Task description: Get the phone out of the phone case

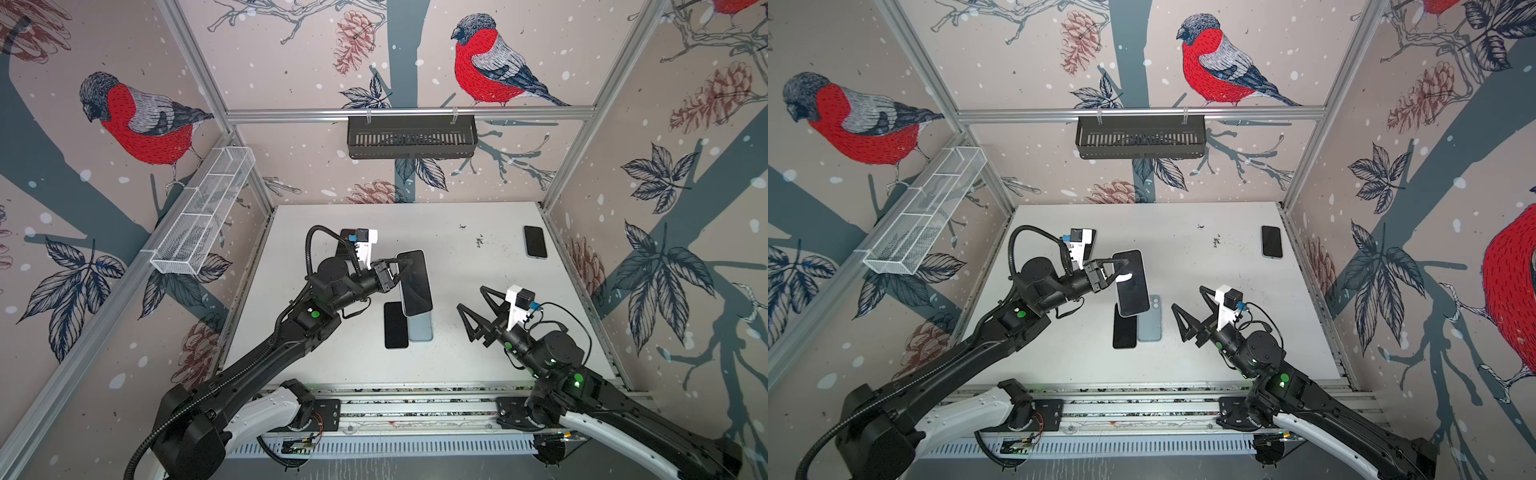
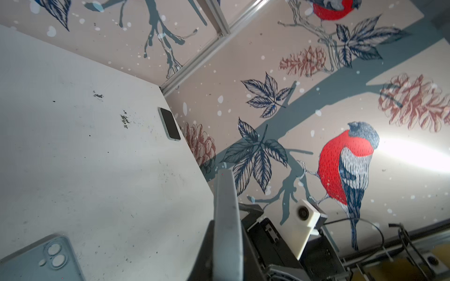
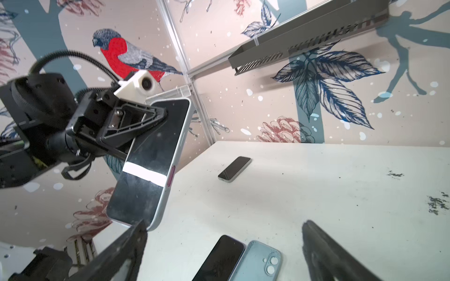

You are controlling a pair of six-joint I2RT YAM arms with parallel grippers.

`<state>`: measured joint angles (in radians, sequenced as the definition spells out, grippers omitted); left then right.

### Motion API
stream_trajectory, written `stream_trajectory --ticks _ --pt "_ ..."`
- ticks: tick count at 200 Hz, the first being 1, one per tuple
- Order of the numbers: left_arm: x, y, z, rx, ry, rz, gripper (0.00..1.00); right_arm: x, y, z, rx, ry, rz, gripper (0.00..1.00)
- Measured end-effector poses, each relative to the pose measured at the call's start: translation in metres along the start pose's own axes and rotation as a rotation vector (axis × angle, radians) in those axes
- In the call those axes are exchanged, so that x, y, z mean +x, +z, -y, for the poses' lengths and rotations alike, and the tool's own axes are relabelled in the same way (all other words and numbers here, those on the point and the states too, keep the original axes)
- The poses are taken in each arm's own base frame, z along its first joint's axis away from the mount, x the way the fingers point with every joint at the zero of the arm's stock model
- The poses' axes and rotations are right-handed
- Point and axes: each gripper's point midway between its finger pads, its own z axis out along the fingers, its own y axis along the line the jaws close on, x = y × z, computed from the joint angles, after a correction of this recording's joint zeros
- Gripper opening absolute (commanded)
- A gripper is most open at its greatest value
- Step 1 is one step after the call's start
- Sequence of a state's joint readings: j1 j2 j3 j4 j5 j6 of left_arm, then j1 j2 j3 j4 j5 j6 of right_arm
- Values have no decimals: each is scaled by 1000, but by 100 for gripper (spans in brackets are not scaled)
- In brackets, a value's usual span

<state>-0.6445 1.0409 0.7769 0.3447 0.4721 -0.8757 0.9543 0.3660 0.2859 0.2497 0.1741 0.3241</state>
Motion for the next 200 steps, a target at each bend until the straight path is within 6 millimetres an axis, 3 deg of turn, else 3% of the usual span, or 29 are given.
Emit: stream_trajectory --ticks 65,93,120,156,200 --pt "12 8 5 24 209 -154 0 36 11 -23 -148 -129 -140 99" --pt "15 9 12 59 298 -205 0 40 19 -34 -203 -183 -182 100" --pt "21 5 24 123 378 -241 0 38 32 -47 -260 -246 -218 97" --pt "27 -7 39 189 438 -257 0 56 46 -57 -322 -321 -320 91" --pt "34 -14 47 235 461 -272 0 67 47 -69 -417 -380 -377 86"
